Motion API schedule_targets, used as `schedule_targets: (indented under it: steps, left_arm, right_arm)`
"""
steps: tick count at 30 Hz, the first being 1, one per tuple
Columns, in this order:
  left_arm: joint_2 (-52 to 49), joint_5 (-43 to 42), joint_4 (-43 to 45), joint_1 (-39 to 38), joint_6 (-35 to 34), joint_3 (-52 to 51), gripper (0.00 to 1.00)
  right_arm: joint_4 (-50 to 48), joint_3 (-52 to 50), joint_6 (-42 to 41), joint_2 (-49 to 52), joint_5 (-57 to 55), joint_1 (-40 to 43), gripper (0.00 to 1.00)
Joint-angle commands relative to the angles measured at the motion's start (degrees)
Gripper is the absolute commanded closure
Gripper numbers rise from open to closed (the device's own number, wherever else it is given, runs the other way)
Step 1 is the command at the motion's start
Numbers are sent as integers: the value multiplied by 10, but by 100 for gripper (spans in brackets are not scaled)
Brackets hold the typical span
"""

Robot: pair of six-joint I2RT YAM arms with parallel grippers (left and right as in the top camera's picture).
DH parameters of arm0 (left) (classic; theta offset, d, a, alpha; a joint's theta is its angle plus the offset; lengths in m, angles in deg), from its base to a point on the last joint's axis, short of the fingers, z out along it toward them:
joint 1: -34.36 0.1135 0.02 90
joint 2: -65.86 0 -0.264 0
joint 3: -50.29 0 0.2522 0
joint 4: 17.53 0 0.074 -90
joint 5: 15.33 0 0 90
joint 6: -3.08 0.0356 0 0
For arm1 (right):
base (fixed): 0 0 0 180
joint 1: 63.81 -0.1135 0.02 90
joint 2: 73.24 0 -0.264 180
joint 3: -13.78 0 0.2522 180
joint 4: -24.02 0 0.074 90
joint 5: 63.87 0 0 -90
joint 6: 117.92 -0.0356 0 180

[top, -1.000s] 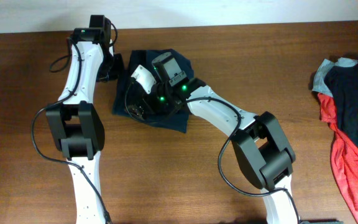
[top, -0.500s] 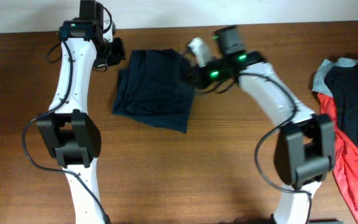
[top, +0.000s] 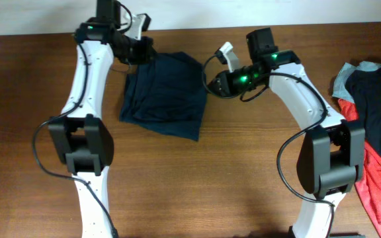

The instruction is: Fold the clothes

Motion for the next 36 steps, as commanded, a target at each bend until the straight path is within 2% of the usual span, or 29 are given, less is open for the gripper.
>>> schedule_targets:
  steps: [1, 10, 18, 23, 32, 36]
  left_arm:
    - [-40, -47, 5, -19, 46, 4, 100]
    - [-64, -42, 38, -37, 51, 4, 100]
    - [-78, 19, 61, -36, 51, 4, 100]
    - [-109, 48, 63, -36, 51, 4, 99]
    - [-187, 49, 88, -32, 50, 4, 99]
    - [-189, 54, 100, -31, 50, 4, 99]
  right_arm:
    - [-10, 5, -3, 4, 32, -22, 96]
    - [-87, 5, -5, 76, 35, -74, 96]
    - [-156, 5, -5, 140, 34, -113, 96]
    - [-127, 5, -17, 160, 29, -128, 96]
    - [-44, 0, -18, 162, -50, -127, 96]
    - [-48, -28, -19, 162, -55, -127, 96]
